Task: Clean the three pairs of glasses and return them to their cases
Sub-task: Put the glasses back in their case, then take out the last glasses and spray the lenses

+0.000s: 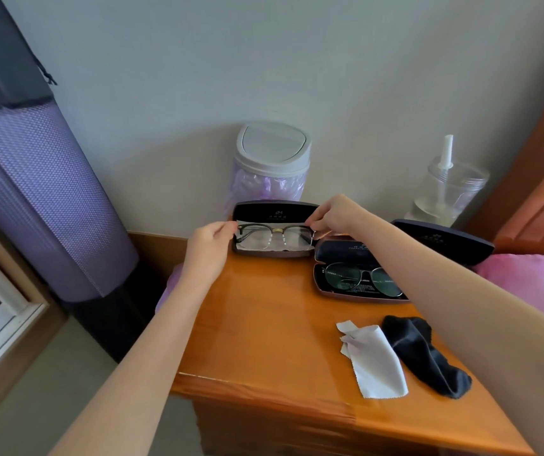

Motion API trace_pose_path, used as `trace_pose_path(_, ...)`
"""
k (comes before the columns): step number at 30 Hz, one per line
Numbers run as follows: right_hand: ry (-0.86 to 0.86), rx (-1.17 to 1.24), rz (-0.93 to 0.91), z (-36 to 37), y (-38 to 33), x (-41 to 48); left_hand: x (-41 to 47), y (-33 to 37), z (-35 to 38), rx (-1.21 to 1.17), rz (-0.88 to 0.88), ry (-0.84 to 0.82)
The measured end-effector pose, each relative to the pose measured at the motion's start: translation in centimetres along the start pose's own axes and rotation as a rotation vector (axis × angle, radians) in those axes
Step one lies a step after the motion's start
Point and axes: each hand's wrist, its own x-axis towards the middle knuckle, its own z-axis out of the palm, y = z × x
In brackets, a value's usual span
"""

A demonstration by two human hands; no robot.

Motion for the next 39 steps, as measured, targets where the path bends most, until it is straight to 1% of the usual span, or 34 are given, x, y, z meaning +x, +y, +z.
trace_pose_path(7,0.057,0.015,-0.064,-1.6,0.2,-1.4,-0.4,0.7,-0.3,0.021,0.03,0.029)
trace_pose_path(10,0.11,0.007,-0.123,-3.7,0.3,-2.9,-1.0,2.2,0.0,-0.032,0.074,0.011)
trace_pose_path(13,0.177,-0.001,-0.167,-6.6,1.0,-5.0,-2.2,4.1,1.0,-0.051,0.144,-0.062)
trace_pose_path(16,0.23,-0.046,-0.169,-9.4,3.0,-7.6,-3.6,5.8,2.6,-0.029,0.222,-0.149)
trace_pose_path(20,0.303,-0.231,-0.115,-12.5,7.1,-11.1,-5.1,8.3,5.6,0.052,0.306,-0.269)
trace_pose_path(24,0.263,-0.222,-0.014,-14.4,11.5,-13.6,-6.2,10.5,9.2,0.136,0.382,-0.355)
trace_pose_path(29,0.316,-0.244,0.055,-14.1,17.3,-13.5,-7.8,11.6,12.7,0.165,0.445,-0.44)
trace_pose_path(34,0.382,-0.287,0.045,-11.7,19.4,-11.8,-8.6,11.3,14.3,0.141,0.452,-0.464)
trace_pose_path(39,0.417,-0.509,0.048,-10.8,19.9,-10.7,-8.7,11.0,14.7,0.137,0.445,-0.465)
